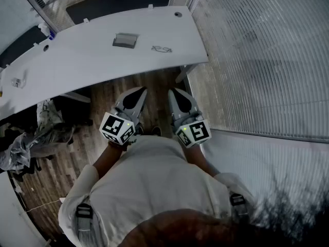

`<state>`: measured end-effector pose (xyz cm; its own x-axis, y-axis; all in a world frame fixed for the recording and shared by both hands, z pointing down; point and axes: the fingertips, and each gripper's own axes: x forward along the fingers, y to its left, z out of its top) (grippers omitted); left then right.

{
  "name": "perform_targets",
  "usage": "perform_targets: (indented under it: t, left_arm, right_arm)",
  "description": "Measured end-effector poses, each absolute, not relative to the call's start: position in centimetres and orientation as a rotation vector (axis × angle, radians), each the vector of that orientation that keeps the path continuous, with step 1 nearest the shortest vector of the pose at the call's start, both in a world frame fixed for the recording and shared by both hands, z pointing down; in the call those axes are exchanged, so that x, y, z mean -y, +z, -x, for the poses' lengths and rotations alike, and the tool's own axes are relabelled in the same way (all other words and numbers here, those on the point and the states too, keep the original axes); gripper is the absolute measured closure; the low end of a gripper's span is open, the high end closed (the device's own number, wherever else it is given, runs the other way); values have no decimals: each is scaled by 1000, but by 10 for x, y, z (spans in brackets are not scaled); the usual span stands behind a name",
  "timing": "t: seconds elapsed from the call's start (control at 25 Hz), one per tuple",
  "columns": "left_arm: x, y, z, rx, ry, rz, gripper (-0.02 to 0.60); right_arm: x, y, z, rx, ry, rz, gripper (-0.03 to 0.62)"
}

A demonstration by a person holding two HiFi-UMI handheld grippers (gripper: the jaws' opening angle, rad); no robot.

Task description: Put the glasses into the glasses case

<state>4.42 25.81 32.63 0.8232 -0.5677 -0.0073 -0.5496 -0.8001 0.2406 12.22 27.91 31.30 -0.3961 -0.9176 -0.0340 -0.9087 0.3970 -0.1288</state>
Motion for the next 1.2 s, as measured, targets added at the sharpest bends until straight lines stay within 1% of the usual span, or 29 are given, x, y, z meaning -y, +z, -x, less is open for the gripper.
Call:
perform_targets:
  t: [0.6,1.2]
  left_arm:
    - [-263,328,-51,855,-97,-2787,581]
    - [-271,335,-111,889,-82,-2782,581]
  right_arm:
    - [-285,311,-133,-2512,-145,1647,592]
    - [-298,321,-195,-2515,-168,1644,592]
